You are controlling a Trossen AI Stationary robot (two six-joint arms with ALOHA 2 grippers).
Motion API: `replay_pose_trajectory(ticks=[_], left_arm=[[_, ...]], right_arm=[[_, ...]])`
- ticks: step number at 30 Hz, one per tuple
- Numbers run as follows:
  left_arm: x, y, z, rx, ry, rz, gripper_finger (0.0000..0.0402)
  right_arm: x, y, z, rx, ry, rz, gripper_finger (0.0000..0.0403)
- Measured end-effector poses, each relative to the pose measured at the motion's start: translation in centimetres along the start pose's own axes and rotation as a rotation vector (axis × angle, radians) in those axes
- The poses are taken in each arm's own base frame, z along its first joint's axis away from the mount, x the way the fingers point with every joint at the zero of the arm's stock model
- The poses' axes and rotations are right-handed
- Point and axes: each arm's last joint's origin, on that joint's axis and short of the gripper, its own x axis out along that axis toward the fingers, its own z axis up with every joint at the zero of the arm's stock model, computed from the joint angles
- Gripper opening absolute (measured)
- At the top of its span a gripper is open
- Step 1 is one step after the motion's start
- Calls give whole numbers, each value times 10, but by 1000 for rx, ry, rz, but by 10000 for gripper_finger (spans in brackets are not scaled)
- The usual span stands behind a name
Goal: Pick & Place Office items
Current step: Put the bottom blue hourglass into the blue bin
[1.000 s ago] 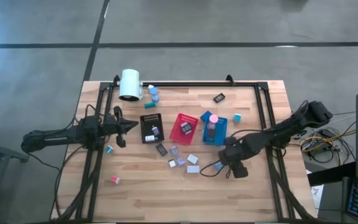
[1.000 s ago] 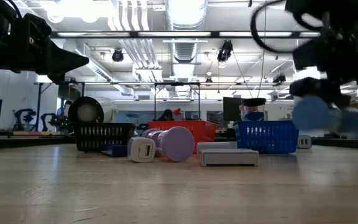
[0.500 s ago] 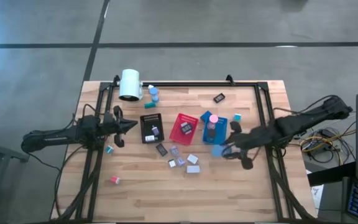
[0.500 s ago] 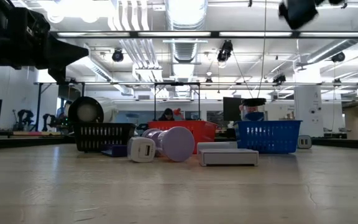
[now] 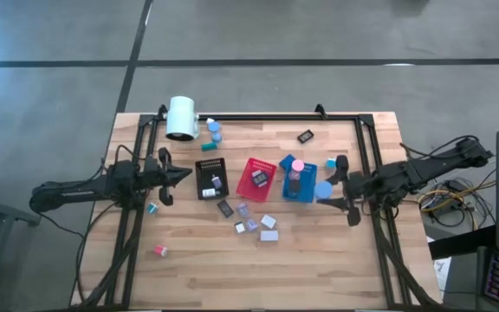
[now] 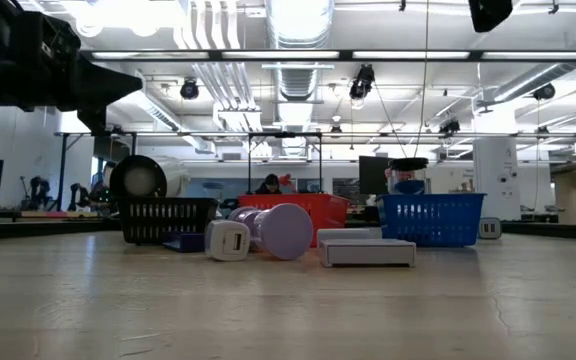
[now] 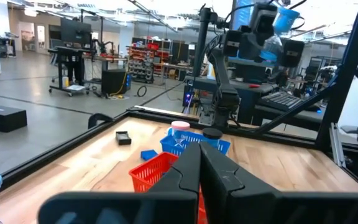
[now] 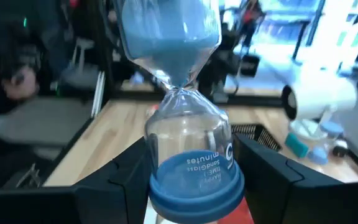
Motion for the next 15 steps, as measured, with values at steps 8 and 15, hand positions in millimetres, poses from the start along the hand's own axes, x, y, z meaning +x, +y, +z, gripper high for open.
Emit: replay_pose_trajectory(ticks=[8,15], left_arm=[[0,0,0,0,0,0,7],[0,0,0,0,0,0,7]], right_arm=[[-6,-6,-37,43,25,-52,189],[-10,-9,-57,64,43,-72,189]])
